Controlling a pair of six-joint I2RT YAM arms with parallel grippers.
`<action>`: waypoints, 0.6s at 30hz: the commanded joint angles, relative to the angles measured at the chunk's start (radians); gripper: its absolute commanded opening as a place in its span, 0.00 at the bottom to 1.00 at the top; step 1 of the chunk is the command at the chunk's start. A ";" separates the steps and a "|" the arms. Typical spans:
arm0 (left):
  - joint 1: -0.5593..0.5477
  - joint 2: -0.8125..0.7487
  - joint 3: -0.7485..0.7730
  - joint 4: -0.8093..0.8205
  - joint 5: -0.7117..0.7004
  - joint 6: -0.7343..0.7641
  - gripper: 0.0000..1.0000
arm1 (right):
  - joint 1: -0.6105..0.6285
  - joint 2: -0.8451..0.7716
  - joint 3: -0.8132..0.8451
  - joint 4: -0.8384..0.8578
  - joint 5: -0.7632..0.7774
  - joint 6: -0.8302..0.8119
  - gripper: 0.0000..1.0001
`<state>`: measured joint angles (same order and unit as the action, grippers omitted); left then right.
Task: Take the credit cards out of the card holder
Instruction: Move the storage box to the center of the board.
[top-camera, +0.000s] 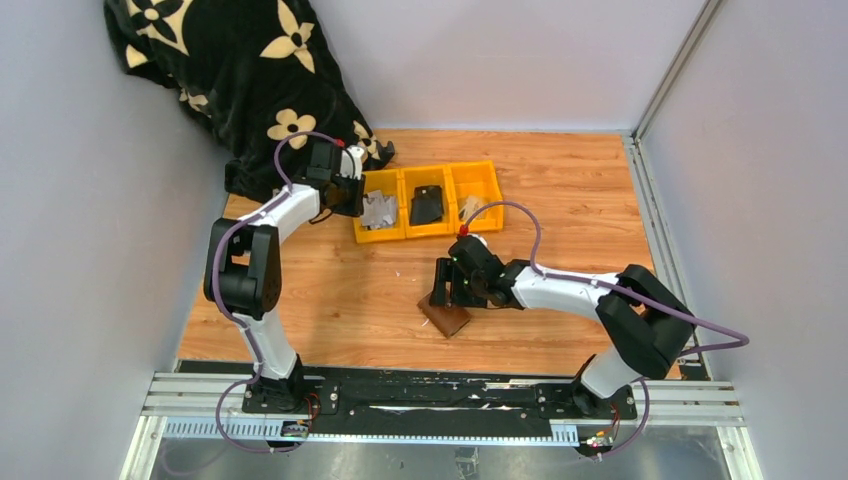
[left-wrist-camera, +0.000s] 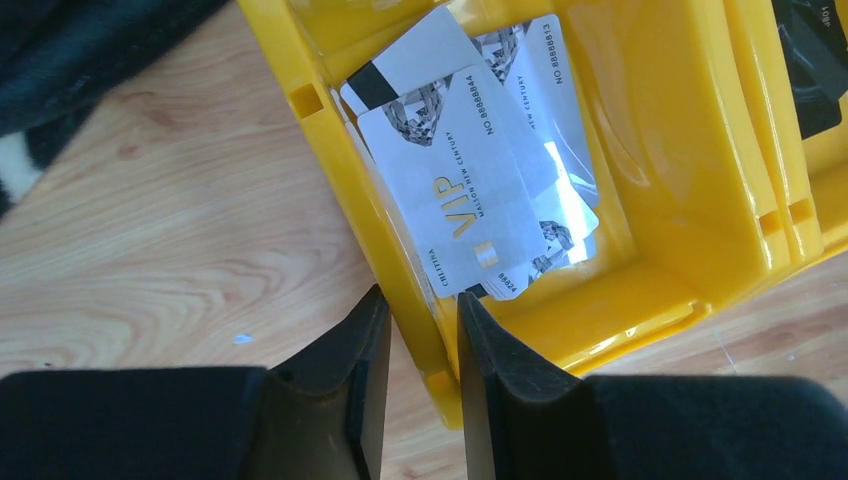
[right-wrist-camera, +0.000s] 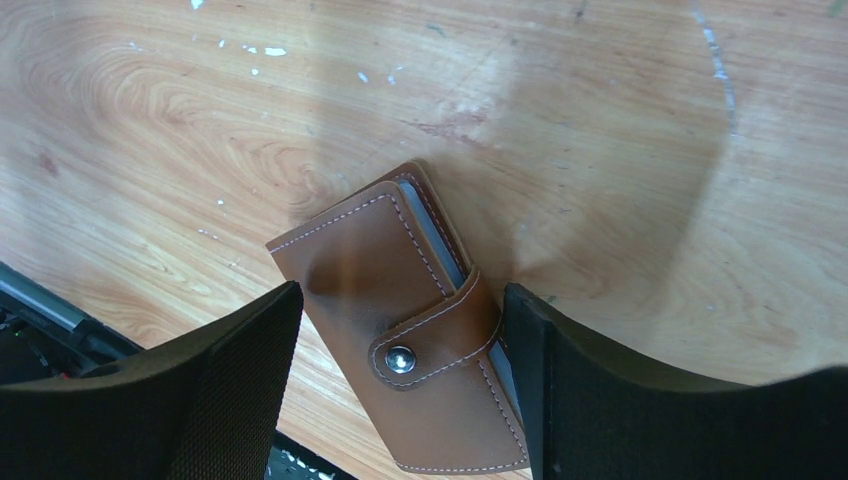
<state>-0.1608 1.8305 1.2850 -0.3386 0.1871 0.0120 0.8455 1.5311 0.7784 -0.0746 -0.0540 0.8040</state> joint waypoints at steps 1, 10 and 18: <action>-0.063 -0.064 -0.081 0.033 -0.016 0.018 0.28 | 0.042 0.036 -0.004 0.005 -0.016 0.006 0.77; -0.101 -0.105 -0.115 0.022 -0.068 0.018 0.28 | 0.085 0.063 0.035 0.016 0.011 -0.021 0.85; -0.100 -0.211 -0.094 -0.062 -0.043 -0.007 1.00 | 0.174 -0.004 0.067 -0.105 0.134 -0.180 0.88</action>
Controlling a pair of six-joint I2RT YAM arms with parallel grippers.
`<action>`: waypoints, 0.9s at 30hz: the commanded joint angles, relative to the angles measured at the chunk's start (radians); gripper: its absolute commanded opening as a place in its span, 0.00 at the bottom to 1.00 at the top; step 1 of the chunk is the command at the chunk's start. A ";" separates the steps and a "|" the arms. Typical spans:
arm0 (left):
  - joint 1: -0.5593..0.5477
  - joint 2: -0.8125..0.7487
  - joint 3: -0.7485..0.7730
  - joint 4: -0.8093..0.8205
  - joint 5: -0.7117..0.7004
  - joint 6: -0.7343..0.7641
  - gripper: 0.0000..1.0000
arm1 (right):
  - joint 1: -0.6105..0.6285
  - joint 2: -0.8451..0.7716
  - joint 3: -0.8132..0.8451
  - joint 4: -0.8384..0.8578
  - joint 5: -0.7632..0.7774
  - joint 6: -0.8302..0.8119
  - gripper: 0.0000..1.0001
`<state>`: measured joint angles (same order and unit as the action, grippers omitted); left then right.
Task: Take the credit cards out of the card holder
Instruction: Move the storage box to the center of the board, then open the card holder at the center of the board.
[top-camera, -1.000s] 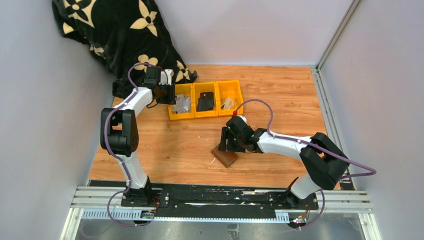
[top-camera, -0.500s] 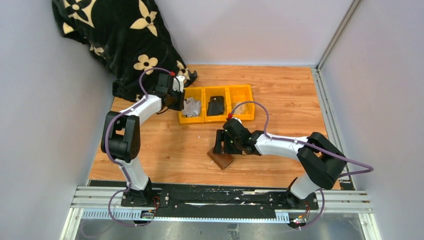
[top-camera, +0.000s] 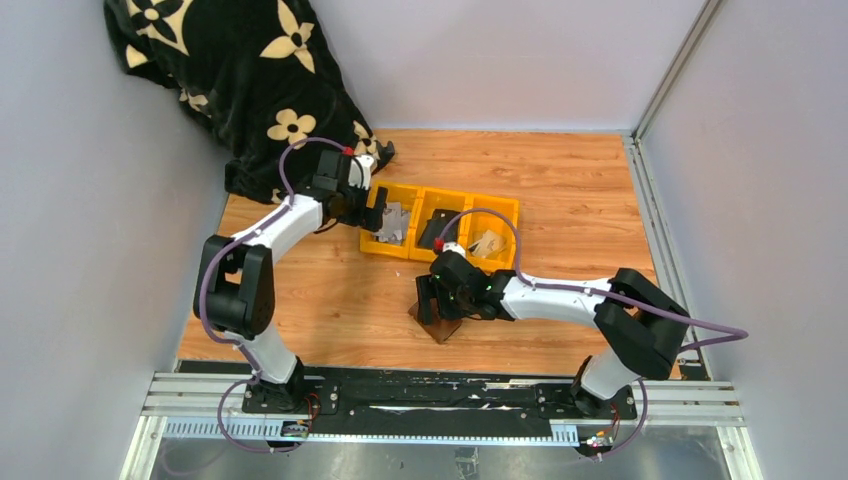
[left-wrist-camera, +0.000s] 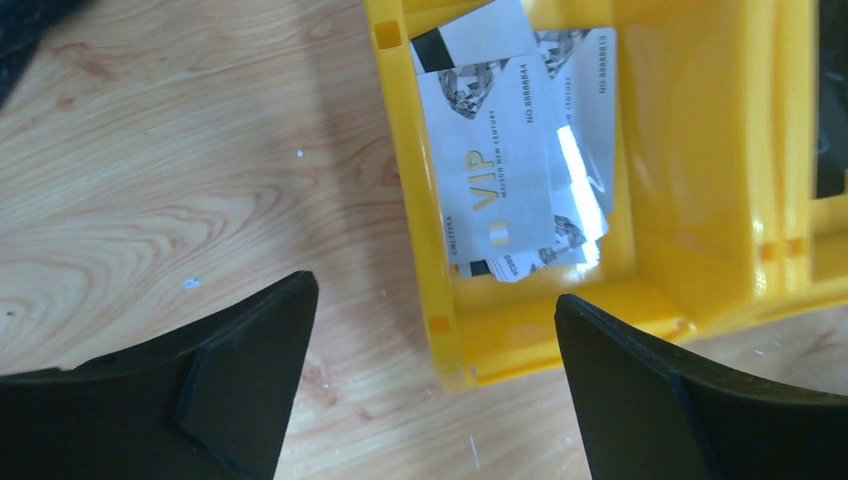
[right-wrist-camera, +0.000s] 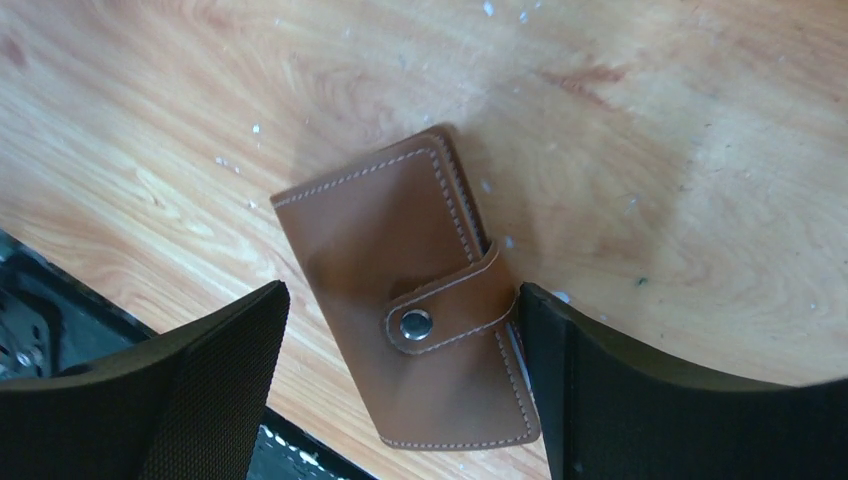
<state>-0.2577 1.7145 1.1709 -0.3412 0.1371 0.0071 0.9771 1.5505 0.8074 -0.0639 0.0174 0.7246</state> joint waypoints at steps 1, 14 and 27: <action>-0.002 -0.118 0.037 -0.091 0.015 0.000 1.00 | 0.044 -0.007 0.060 -0.162 0.054 -0.133 0.89; 0.088 -0.423 0.065 -0.373 0.095 0.005 1.00 | 0.181 0.148 0.185 -0.330 0.139 -0.299 0.90; 0.152 -0.664 -0.009 -0.485 0.177 -0.001 1.00 | 0.261 0.064 0.257 -0.308 0.356 -0.273 0.67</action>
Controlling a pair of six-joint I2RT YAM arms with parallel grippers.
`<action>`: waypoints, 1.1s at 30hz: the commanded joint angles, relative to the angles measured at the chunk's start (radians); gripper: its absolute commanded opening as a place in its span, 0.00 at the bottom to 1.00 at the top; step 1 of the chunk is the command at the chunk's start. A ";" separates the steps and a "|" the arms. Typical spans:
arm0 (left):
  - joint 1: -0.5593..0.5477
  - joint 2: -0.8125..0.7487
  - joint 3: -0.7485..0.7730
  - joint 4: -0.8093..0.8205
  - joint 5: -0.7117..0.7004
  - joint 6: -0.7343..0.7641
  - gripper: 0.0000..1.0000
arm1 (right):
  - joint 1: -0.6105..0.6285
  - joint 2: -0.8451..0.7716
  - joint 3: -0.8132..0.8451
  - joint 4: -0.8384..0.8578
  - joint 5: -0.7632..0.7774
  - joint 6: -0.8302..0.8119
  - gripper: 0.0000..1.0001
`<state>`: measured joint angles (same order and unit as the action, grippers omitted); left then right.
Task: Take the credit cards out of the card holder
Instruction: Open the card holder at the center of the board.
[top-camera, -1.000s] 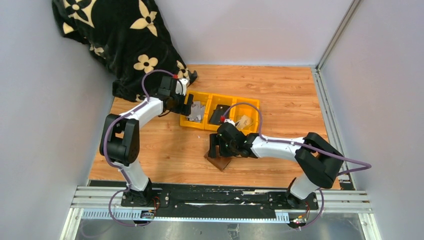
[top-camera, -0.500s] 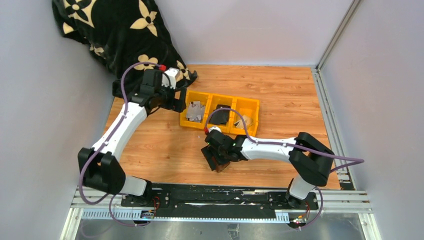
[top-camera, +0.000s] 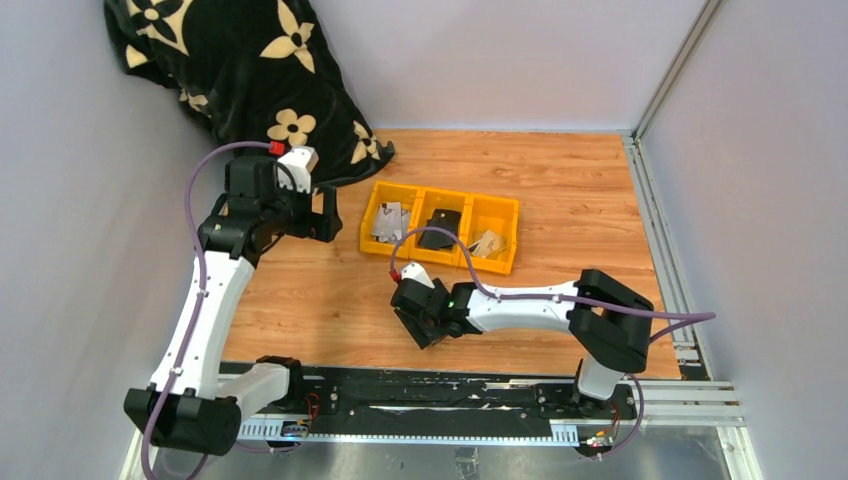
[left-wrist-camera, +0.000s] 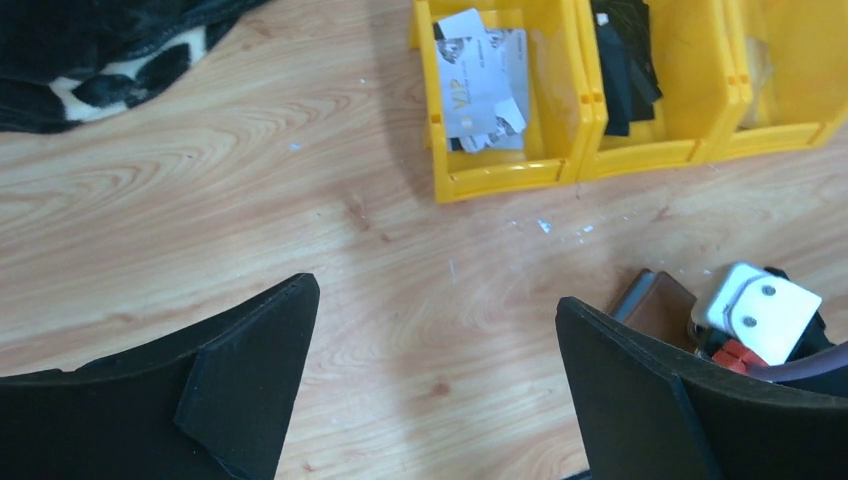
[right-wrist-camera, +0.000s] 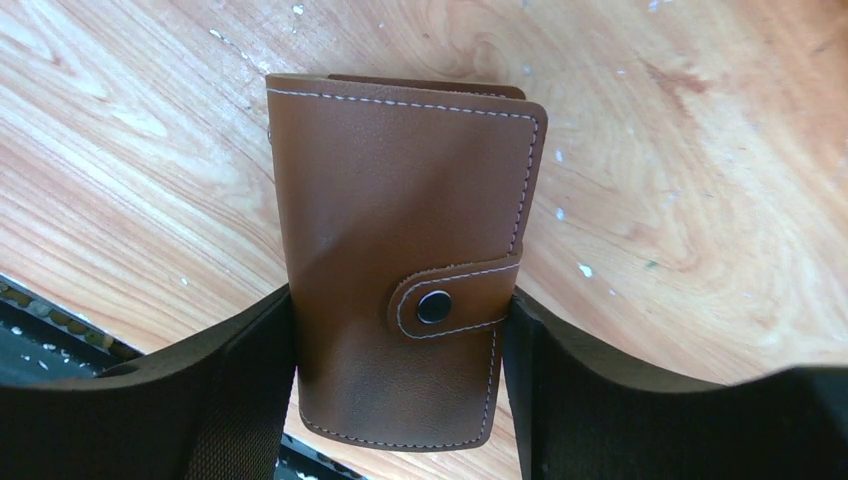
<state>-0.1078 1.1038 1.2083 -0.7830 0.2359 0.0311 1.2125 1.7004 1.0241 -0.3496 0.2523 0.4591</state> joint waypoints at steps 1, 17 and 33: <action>0.002 -0.067 -0.058 -0.043 0.108 -0.047 1.00 | 0.029 -0.115 0.049 0.000 0.128 -0.016 0.66; 0.001 -0.181 -0.211 0.114 0.699 -0.353 1.00 | 0.080 -0.300 0.185 0.336 0.092 -0.188 0.61; 0.016 -0.239 -0.140 0.110 0.733 -0.421 1.00 | 0.110 -0.323 0.200 0.371 0.150 -0.212 0.57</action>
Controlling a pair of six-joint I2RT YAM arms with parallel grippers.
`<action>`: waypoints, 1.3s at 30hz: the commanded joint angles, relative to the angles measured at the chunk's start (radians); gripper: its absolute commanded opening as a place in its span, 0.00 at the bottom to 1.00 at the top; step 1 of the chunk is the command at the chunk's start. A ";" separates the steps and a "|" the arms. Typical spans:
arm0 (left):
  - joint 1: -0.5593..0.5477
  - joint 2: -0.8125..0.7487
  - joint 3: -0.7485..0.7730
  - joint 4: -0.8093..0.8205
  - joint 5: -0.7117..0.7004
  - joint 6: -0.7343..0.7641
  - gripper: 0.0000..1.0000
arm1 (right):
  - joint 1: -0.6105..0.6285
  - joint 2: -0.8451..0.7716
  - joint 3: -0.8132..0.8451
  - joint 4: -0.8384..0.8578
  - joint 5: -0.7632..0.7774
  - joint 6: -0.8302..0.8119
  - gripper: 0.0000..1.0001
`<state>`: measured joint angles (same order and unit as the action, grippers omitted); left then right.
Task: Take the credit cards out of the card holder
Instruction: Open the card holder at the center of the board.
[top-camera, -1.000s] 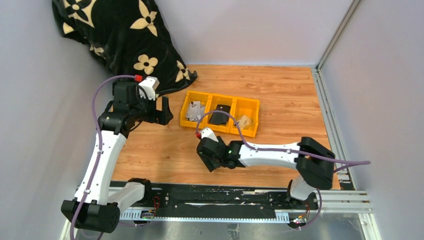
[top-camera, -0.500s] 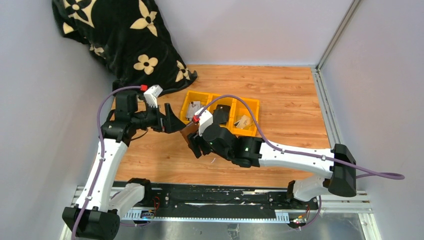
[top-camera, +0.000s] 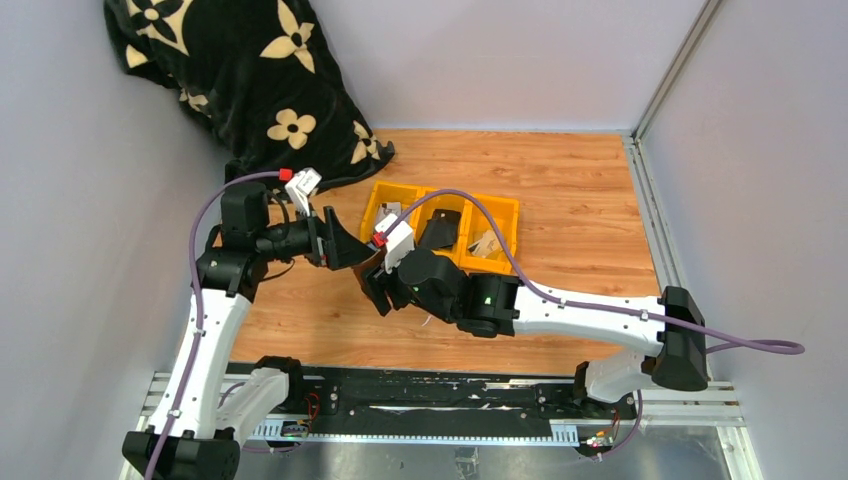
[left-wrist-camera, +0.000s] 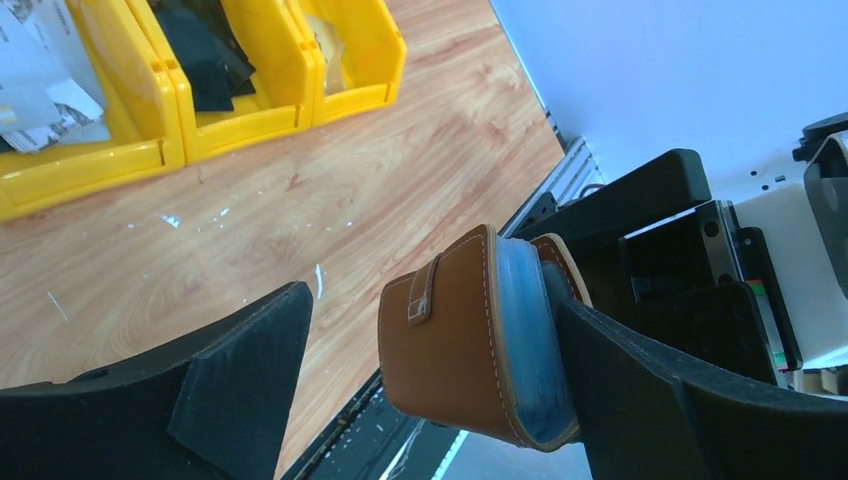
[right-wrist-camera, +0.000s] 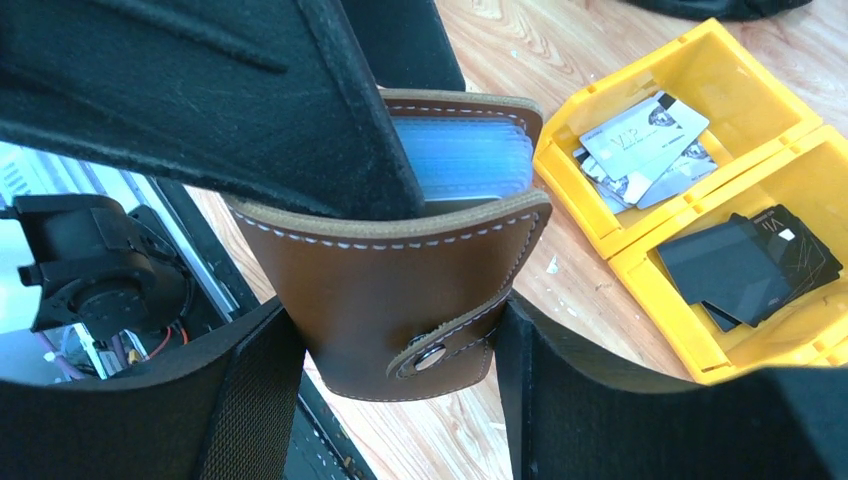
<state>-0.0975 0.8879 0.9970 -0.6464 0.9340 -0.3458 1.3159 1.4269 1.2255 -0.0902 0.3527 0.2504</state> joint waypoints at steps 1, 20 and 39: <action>0.015 -0.028 0.090 -0.015 0.025 -0.055 1.00 | 0.006 -0.065 -0.018 0.117 0.050 -0.001 0.56; 0.024 -0.189 0.055 -0.041 0.113 -0.006 1.00 | 0.000 -0.061 0.079 0.028 -0.095 -0.032 0.53; 0.024 -0.171 -0.010 -0.028 -0.070 -0.030 0.61 | 0.006 0.005 0.231 -0.040 -0.194 0.001 0.46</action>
<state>-0.0799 0.6991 1.0279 -0.6662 0.8932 -0.3595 1.3109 1.4418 1.4014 -0.1898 0.1841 0.2447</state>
